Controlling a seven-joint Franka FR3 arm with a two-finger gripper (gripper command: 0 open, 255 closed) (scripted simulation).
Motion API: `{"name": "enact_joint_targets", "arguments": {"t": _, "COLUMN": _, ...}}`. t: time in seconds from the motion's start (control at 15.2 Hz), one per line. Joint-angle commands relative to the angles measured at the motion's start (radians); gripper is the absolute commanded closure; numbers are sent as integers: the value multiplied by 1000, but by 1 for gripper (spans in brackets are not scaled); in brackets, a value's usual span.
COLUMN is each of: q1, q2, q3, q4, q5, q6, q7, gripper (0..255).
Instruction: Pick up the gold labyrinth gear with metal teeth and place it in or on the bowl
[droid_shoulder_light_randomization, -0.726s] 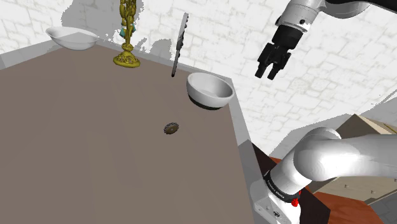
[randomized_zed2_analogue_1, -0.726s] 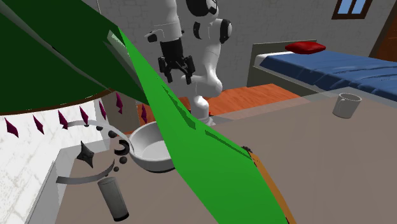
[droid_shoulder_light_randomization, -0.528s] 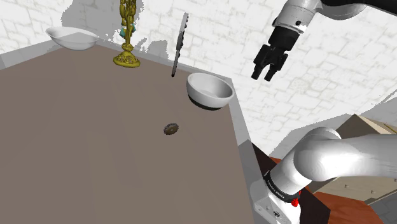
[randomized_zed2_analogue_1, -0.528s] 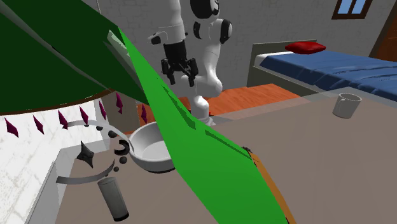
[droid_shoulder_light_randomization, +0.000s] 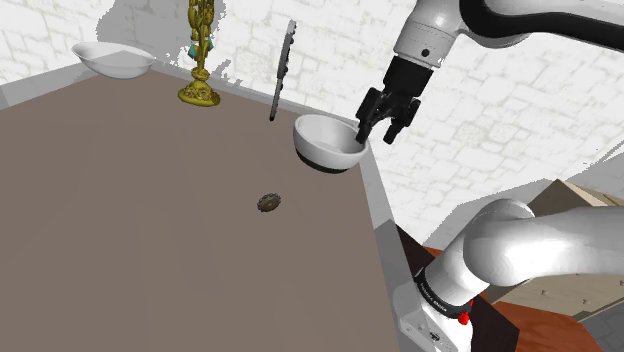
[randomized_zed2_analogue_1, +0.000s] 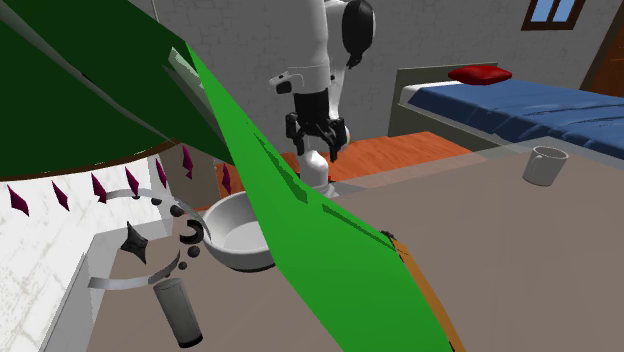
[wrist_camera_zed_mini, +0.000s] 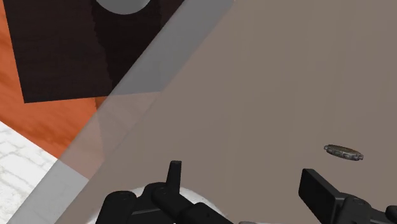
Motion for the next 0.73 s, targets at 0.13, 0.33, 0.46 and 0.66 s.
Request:
{"name": "enact_joint_targets", "arguments": {"t": 0.13, "q1": 13, "q2": 69, "q3": 109, "q4": 2, "q5": 42, "q6": 94, "q7": 104, "gripper": 0}}
{"name": "enact_joint_targets", "arguments": {"t": 0.33, "q1": 16, "q2": 135, "q3": 190, "q4": 17, "q5": 59, "q6": 164, "q7": 181, "gripper": 0}}
{"name": "enact_joint_targets", "arguments": {"t": 0.46, "q1": 13, "q2": 187, "q3": 246, "q4": 34, "q5": 62, "q6": 211, "q7": 235, "gripper": 0}}
{"name": "enact_joint_targets", "arguments": {"t": 0.66, "q1": 2, "q2": 277, "q3": 330, "q4": 70, "q5": 51, "q6": 279, "q7": 320, "gripper": 0}}
